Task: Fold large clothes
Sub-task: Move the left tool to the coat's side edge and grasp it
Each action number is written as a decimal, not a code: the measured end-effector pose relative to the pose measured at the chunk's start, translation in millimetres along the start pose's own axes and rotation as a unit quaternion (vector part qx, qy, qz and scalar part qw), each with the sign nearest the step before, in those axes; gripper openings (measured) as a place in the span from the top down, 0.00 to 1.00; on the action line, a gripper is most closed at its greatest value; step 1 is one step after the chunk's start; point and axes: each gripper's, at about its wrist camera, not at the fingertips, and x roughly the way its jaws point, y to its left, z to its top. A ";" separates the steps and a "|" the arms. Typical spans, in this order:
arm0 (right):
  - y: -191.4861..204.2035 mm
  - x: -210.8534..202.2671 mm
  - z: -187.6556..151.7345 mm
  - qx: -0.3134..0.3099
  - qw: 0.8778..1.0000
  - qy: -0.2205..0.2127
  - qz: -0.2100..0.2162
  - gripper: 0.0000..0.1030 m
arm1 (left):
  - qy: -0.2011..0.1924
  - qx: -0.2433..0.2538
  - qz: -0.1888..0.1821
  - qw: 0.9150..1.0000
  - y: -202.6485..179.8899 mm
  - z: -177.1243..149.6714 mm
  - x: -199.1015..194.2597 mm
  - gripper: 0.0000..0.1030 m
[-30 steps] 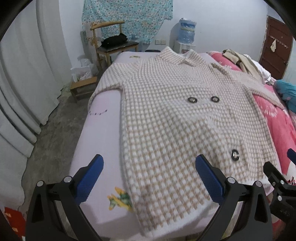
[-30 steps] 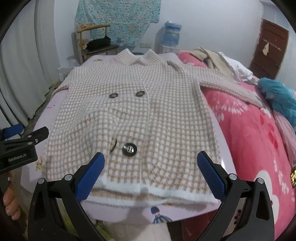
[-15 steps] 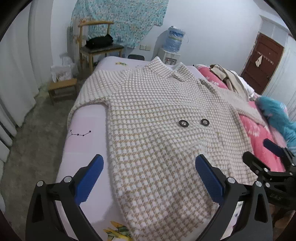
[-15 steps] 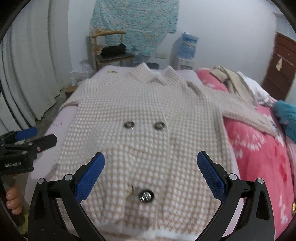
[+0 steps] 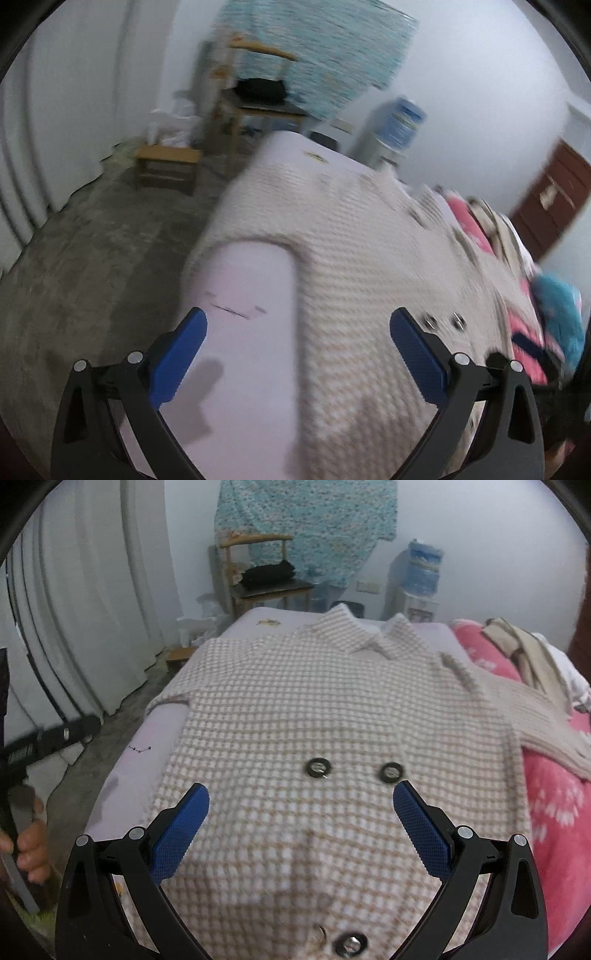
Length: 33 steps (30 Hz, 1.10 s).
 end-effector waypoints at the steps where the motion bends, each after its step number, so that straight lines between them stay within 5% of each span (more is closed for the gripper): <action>1: 2.5 4.6 1.9 -0.003 1.000 0.002 0.003 0.07 | -0.002 -0.025 0.009 1.000 15.7 5.9 4.8 0.05; 7: 15.9 34.0 9.0 -0.019 0.999 0.022 0.022 0.07 | 0.025 -0.166 -0.003 0.986 98.8 30.4 40.1 0.05; 10: 19.2 45.6 9.2 -0.020 0.999 0.033 0.028 0.07 | 0.063 -0.267 -0.063 0.960 143.0 32.5 71.1 0.07; 15: 18.7 65.2 6.8 -0.016 0.998 0.053 0.031 0.07 | 0.144 -0.437 -0.159 0.874 195.3 11.4 138.7 0.07; 19: 13.7 73.2 7.5 -0.011 0.998 0.061 0.029 0.07 | 0.185 -0.495 -0.166 0.833 213.2 -3.3 178.0 0.07; 23: 10.1 79.7 7.5 -0.004 0.997 0.066 0.027 0.07 | 0.204 -0.560 -0.211 0.775 231.1 -12.9 215.0 0.06; 25: 8.5 82.8 6.7 0.000 0.997 0.070 0.026 0.07 | 0.203 -0.581 -0.225 0.755 238.8 -17.1 230.6 0.06; 28: 5.6 86.6 6.2 0.002 0.997 0.075 0.023 0.07 | 0.202 -0.602 -0.222 0.740 246.0 -16.7 244.9 0.07; 31: 3.1 86.3 4.6 0.005 0.997 0.077 0.019 0.07 | 0.193 -0.601 -0.208 0.747 247.5 -5.9 251.1 0.15; 33: -0.1 86.9 4.8 0.008 0.997 0.076 0.017 0.07 | 0.188 -0.603 -0.192 0.751 248.3 -2.4 247.8 0.40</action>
